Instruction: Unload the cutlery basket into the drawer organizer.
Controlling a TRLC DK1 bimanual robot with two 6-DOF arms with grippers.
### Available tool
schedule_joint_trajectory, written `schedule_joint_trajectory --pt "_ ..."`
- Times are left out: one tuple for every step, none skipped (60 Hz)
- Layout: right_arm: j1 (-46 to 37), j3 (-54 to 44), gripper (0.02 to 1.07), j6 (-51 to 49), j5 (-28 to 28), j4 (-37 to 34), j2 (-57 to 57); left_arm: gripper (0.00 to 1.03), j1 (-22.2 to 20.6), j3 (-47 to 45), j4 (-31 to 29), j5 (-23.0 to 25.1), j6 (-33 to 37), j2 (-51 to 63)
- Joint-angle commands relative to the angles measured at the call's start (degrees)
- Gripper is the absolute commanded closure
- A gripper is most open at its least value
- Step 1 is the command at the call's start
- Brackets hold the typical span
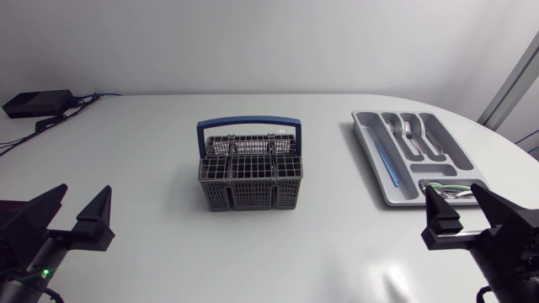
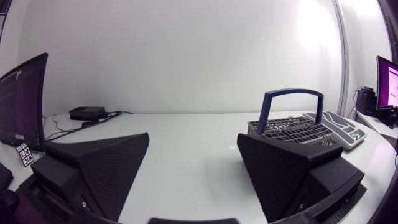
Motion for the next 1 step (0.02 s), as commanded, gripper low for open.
schedule_joint_trajectory --pt "-0.3 -1.1 0.07 1.7 -0.2 1.0 -0.3 0.04 0.1 -1.4 1.0 -0.1 -1.2 -0.4"
